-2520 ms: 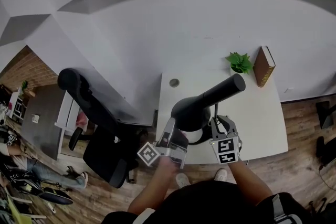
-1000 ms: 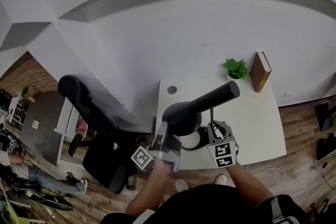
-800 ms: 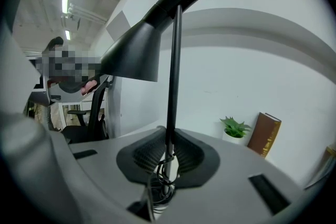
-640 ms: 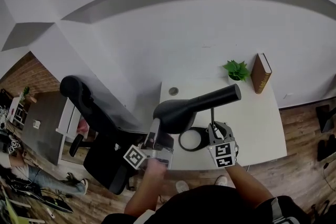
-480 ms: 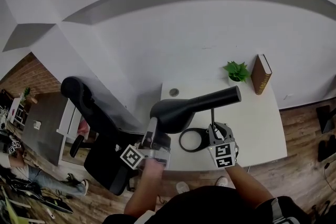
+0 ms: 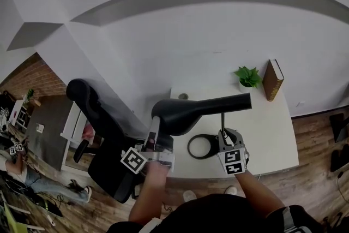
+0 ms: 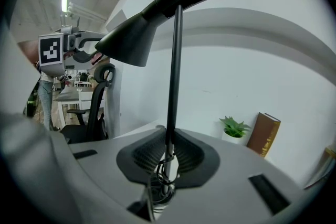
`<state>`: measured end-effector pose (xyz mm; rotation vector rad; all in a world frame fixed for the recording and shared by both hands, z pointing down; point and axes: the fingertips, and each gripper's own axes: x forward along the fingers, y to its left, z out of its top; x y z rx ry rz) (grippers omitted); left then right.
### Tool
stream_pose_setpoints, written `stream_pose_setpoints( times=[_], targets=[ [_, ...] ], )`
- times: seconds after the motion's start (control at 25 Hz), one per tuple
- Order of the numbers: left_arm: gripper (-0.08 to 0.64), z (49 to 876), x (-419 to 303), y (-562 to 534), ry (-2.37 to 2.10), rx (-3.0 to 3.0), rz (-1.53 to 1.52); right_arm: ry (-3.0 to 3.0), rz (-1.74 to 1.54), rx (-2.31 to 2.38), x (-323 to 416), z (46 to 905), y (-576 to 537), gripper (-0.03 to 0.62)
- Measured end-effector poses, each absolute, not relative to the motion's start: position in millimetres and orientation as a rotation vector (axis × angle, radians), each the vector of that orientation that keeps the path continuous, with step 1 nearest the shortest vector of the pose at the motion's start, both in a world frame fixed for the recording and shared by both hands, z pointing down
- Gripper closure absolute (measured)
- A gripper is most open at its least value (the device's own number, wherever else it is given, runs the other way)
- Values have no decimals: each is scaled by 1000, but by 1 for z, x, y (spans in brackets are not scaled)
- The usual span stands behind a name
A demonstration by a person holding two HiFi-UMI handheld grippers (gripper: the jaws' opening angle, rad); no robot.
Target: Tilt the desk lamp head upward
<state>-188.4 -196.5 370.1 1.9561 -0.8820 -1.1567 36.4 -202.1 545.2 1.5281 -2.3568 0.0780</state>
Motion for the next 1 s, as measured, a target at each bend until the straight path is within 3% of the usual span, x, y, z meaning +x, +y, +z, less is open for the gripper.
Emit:
stream_pose_setpoints(
  times=[1.0],
  targets=[
    [499, 288, -189, -197, -1229, 2364, -817, -2339, 93, 1499, 37, 549, -204, 554]
  ],
)
